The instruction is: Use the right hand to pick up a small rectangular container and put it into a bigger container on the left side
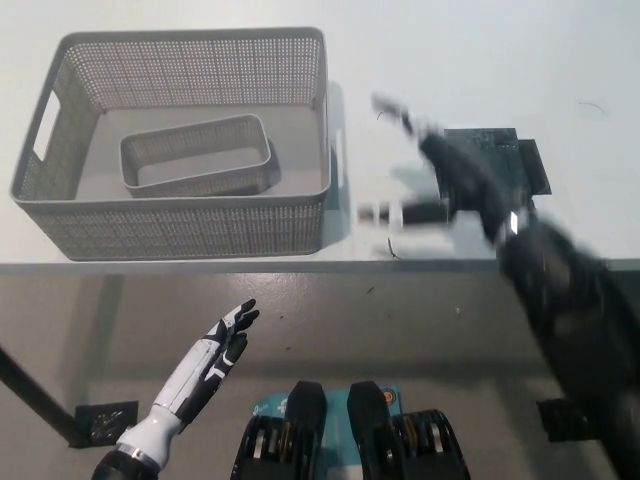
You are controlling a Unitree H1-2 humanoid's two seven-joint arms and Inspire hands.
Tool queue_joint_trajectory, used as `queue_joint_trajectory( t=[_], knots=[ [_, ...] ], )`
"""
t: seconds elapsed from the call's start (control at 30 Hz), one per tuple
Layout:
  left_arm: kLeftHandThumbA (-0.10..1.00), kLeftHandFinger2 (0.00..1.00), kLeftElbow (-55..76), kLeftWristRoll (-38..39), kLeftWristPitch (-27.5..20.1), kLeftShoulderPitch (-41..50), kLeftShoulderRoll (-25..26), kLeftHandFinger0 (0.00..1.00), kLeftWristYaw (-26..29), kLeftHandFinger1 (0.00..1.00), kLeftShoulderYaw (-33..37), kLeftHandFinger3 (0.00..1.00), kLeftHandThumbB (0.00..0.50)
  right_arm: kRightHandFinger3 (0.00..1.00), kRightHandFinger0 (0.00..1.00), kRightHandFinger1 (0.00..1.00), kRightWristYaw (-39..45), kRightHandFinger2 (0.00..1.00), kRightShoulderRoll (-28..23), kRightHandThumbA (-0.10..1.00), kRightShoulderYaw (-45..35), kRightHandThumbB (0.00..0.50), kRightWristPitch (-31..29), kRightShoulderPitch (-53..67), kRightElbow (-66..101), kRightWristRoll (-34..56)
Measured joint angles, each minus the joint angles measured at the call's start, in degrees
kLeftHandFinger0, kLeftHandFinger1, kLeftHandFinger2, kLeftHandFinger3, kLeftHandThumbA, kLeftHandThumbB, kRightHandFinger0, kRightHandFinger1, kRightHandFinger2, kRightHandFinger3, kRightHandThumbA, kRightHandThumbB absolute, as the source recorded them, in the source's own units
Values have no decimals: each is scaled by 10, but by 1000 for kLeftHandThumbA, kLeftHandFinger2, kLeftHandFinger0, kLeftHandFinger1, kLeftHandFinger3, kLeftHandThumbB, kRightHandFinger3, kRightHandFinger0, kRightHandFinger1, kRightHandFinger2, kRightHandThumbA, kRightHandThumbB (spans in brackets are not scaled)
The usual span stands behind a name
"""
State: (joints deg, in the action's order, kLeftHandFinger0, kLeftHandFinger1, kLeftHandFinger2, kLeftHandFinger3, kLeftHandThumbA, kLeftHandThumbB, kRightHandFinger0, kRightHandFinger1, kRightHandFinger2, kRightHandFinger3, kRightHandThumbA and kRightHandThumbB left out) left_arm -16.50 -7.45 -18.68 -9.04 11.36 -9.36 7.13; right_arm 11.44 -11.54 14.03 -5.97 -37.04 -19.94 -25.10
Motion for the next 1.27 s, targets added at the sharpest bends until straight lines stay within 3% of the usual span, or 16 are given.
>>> queue_joint_trajectory(
  t=[0.03,0.07,0.13,0.2,0.27,0.33,0.47,0.53,0.57,0.73,0.97,1.27],
  knots=[
    [1000,1000,-1,0,0,0,0,1000,0,1000,0,1000,262,1000,1000,1000,0,1000,4,1000,3,357,0,44,26,-1],
    [1000,1000,-2,0,0,0,0,1000,0,1000,0,1000,258,1000,1000,1000,0,1000,7,1000,5,336,-1,78,47,-1],
    [1000,1000,-3,0,0,0,0,1000,0,1000,0,1000,258,1000,1000,1000,-2,1000,10,1000,11,326,-1,128,79,-1],
    [1000,1000,-4,0,0,0,0,1000,0,1000,0,1000,271,1000,1000,1000,-7,1000,11,1000,21,282,-4,185,119,-2],
    [1000,1000,-6,0,0,0,0,1000,0,1000,0,1000,263,1000,1000,1000,-14,1000,11,1000,28,278,-8,228,152,-4],
    [1000,1000,-9,0,0,0,-1,1000,0,1000,0,1000,268,1000,1000,1000,-25,1000,10,1000,38,213,-15,282,193,-7],
    [1000,1000,-12,0,0,0,-1,1000,0,1000,0,1000,265,1000,1000,1000,-58,1000,10,1000,58,245,-41,359,276,-7],
    [1000,1000,-12,0,0,0,-1,1000,0,1000,0,1000,268,1000,1000,1000,-70,1000,11,1000,61,300,-53,373,287,-6],
    [1000,1000,-12,-1,0,-1,-1,1000,0,1000,1,1000,269,1000,1000,1000,-83,1000,13,1000,61,284,-68,380,288,-3],
    [1000,1000,-13,-2,-2,-3,-2,1000,0,1000,2,1000,272,1000,1000,1000,-100,1000,35,1000,32,321,-108,374,210,41],
    [1000,1000,-15,-4,-4,-3,-3,1000,0,1000,2,1000,268,1000,1000,1000,-88,1000,58,1000,-10,233,-110,350,115,112],
    [1000,1000,-14,-5,-17,-9,-4,1000,1,1000,2,1000,256,1000,1000,1000,-62,1000,75,1000,-37,208,-110,317,78,190]
  ],
)
